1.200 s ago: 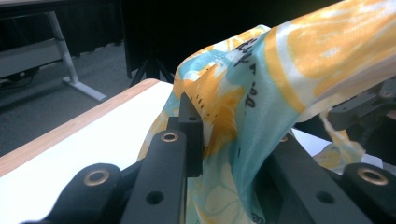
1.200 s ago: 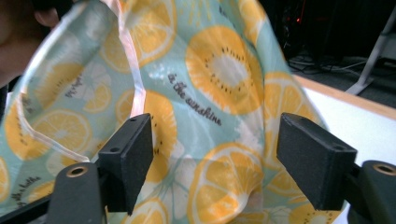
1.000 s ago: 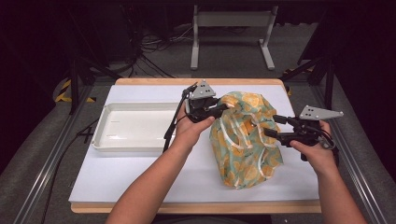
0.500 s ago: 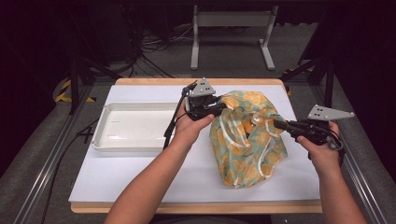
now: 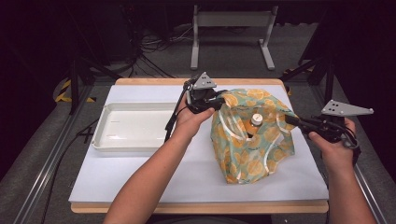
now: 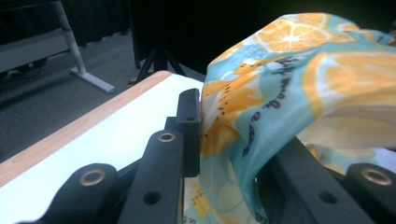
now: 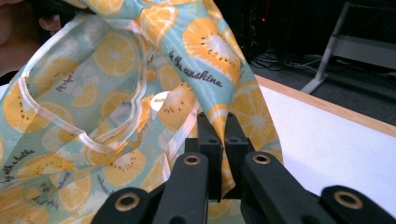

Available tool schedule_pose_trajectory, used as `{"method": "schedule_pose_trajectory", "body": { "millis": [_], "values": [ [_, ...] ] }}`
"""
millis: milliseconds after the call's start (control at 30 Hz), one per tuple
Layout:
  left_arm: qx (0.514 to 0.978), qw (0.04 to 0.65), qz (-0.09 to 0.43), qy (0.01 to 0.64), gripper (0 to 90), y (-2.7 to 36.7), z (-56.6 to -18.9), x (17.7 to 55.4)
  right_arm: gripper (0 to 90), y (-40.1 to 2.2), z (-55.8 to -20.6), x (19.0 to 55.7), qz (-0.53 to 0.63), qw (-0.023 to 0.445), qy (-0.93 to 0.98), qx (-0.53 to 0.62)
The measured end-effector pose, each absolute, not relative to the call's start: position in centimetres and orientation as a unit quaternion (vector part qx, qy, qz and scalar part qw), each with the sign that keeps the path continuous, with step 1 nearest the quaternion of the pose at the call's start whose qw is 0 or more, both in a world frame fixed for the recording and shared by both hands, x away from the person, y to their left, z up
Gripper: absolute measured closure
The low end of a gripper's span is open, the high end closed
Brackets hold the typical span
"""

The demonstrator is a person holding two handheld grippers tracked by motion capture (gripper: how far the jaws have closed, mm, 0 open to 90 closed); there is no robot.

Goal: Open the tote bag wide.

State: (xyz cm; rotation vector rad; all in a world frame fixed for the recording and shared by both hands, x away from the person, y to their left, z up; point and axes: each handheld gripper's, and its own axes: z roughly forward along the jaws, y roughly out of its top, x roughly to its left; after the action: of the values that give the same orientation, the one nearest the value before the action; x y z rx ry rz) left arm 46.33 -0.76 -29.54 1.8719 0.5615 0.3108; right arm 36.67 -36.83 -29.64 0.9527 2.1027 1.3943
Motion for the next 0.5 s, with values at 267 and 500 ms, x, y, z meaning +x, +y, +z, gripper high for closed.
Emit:
{"method": "schedule_pose_trajectory", "body": {
  "millis": [267, 500],
  "values": [
    [0.791, 0.541, 0.142, 0.248, 74.9, -0.7, -30.2, 47.4, 89.4, -37.3, -29.4, 37.6, 0.493, 0.223, 0.757, 0.366],
    [0.794, 0.534, 0.139, 0.256, 74.8, -0.7, -31.2, 48.4, 89.4, -37.4, -29.7, 38.7, 0.487, 0.22, 0.756, 0.378]
  ]
}}
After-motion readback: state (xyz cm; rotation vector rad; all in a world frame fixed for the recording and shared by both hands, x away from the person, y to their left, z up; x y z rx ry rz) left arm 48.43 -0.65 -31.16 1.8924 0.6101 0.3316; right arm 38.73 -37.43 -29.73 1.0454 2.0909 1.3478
